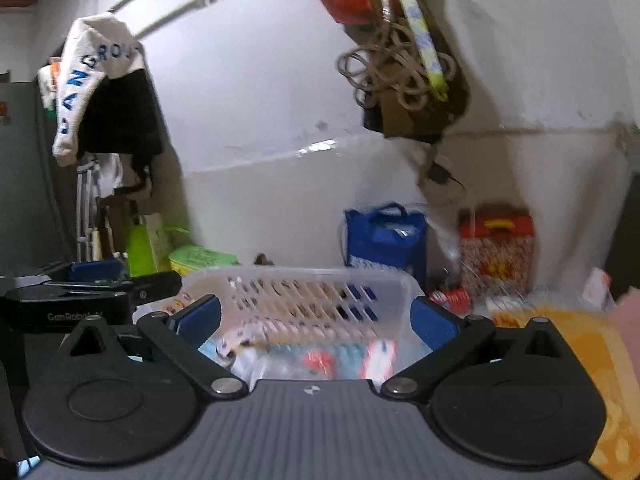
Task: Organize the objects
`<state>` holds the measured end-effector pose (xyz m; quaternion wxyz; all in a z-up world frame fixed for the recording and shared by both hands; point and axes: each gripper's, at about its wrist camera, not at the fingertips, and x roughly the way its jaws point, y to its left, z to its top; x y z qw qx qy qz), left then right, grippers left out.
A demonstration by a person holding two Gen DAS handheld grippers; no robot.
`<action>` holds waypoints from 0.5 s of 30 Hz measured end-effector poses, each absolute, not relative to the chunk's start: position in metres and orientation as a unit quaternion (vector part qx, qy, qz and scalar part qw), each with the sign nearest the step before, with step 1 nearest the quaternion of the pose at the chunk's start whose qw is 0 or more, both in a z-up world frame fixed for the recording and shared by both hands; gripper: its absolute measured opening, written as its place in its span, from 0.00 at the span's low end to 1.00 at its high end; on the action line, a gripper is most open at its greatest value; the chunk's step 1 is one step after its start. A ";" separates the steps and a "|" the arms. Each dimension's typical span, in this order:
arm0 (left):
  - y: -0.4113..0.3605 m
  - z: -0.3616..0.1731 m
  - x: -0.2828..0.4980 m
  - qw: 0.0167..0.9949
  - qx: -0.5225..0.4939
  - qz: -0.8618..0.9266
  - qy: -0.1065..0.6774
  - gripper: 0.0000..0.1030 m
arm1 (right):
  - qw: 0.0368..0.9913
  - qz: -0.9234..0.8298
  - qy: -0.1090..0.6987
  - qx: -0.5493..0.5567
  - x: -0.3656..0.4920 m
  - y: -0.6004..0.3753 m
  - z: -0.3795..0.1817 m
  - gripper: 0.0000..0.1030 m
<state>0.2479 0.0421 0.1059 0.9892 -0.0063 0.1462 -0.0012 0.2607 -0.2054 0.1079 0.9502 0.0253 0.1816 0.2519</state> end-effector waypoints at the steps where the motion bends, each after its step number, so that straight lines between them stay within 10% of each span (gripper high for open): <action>1: 0.039 0.106 0.244 0.989 -0.001 0.000 0.148 1.00 | 0.953 0.241 0.180 0.017 0.255 -0.206 0.110 1.00; 15: 0.028 0.103 0.205 0.979 0.002 -0.008 0.202 1.00 | 0.949 0.178 0.257 -0.033 0.234 -0.190 0.113 1.00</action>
